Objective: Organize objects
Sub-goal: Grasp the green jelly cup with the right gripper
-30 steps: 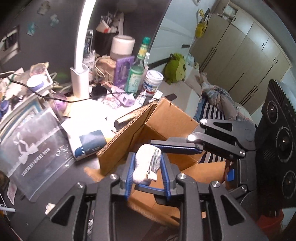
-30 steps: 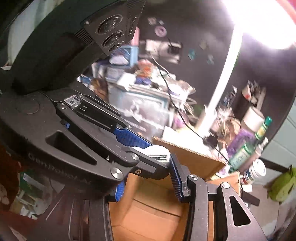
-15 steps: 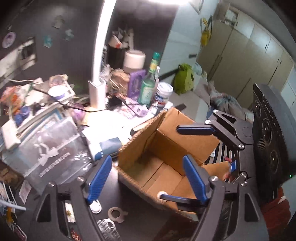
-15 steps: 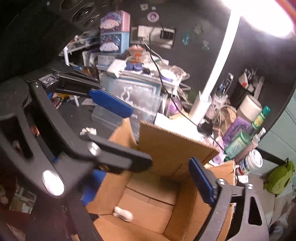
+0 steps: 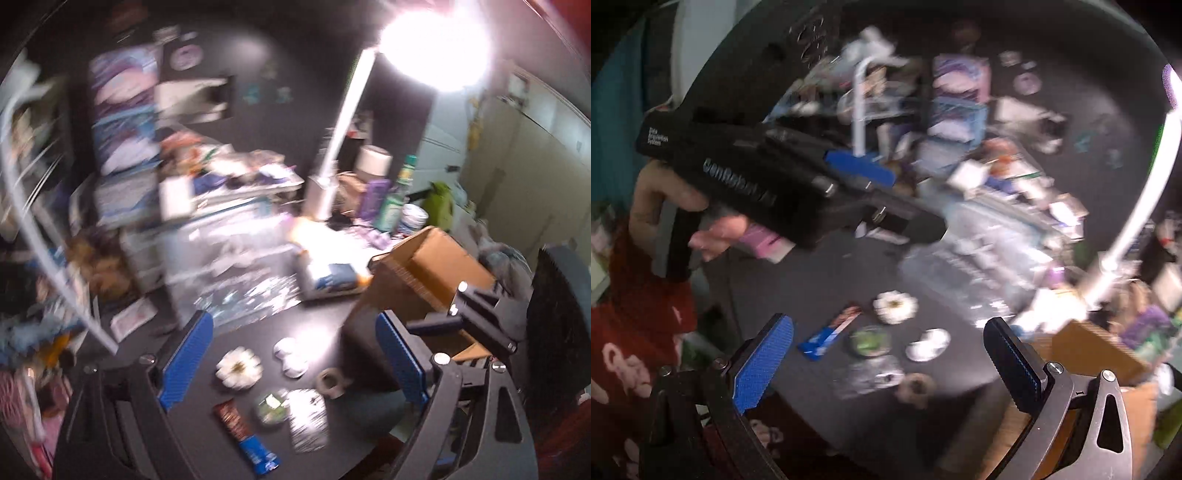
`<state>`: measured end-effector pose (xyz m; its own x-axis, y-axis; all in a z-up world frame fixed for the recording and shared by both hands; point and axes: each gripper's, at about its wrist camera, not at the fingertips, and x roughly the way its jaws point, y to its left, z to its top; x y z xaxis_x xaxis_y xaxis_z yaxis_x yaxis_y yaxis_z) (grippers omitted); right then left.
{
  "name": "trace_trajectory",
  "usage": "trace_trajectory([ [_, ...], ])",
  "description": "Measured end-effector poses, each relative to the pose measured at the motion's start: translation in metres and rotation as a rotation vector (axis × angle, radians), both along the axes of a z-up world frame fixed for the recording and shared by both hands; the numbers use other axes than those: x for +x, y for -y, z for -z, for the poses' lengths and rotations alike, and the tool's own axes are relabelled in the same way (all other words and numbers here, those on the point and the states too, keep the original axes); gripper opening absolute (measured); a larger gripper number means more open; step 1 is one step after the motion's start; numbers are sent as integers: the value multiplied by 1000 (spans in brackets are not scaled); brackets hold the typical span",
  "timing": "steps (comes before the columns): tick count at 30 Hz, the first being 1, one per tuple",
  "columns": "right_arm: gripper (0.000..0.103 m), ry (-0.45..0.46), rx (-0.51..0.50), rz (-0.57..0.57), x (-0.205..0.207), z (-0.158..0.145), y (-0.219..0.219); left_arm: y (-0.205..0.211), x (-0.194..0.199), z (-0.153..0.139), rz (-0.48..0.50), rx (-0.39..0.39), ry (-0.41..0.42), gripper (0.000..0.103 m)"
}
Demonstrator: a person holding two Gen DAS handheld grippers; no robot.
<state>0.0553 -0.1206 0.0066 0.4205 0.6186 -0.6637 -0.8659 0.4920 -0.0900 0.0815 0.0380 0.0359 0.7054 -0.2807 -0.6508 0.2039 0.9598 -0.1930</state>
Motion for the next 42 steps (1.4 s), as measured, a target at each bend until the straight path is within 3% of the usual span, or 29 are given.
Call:
trace_trajectory([
  [3,103,-69,-33,-75,-6,35,-30,-24,-12,27,-68,-4,-16,88],
  [8,101,-107,-100,-64,6,97,-56,-51,-28,74,-107,-25,-80,88],
  [10,83,-83,-138,-32,14,115,-61,-56,-34,89,-104,-42,-106,88],
  [16,70,-144,-170,15,49,152,-65,-62,-39,120,-94,-66,-156,88],
  [24,43,-150,-212,25,64,160,-76,-61,-33,131,-64,-94,-181,88],
  [30,42,-131,-208,14,58,157,-77,-52,-26,132,-26,-107,-209,88],
  [36,42,-118,-157,-31,38,134,-75,-31,-23,126,92,-178,-239,87],
  [42,42,-48,-108,-89,8,99,-71,-12,-27,104,151,-186,-232,62],
])
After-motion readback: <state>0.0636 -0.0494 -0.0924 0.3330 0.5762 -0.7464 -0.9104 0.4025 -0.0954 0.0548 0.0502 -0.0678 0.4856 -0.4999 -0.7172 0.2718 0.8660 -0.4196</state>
